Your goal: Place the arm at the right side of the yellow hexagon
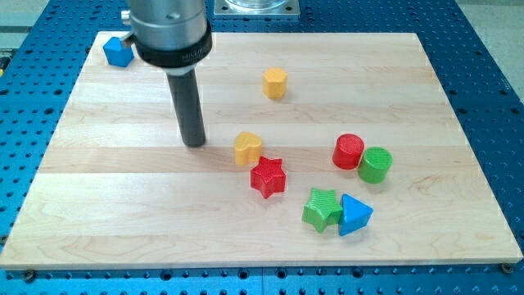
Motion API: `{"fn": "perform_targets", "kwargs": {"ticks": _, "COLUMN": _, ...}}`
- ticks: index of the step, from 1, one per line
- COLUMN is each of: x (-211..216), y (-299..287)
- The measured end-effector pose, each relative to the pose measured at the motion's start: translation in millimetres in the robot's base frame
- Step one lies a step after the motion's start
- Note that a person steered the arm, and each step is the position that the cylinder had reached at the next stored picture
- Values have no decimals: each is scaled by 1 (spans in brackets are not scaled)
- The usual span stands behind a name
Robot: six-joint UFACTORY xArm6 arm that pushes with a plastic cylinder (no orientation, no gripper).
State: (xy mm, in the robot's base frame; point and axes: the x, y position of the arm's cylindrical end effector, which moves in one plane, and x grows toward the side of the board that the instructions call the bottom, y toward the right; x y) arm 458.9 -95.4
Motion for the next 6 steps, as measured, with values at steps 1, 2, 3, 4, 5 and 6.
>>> {"fn": "perform_targets", "kwargs": {"ticks": 1, "x": 6, "y": 0}}
{"fn": "perform_targets", "kwargs": {"ticks": 2, "x": -10, "y": 15}}
{"fn": "perform_targets", "kwargs": {"ticks": 3, "x": -87, "y": 47}}
{"fn": "perform_targets", "kwargs": {"ticks": 4, "x": -162, "y": 68}}
{"fn": "perform_targets", "kwargs": {"ticks": 5, "x": -180, "y": 71}}
{"fn": "perform_targets", "kwargs": {"ticks": 6, "x": -181, "y": 84}}
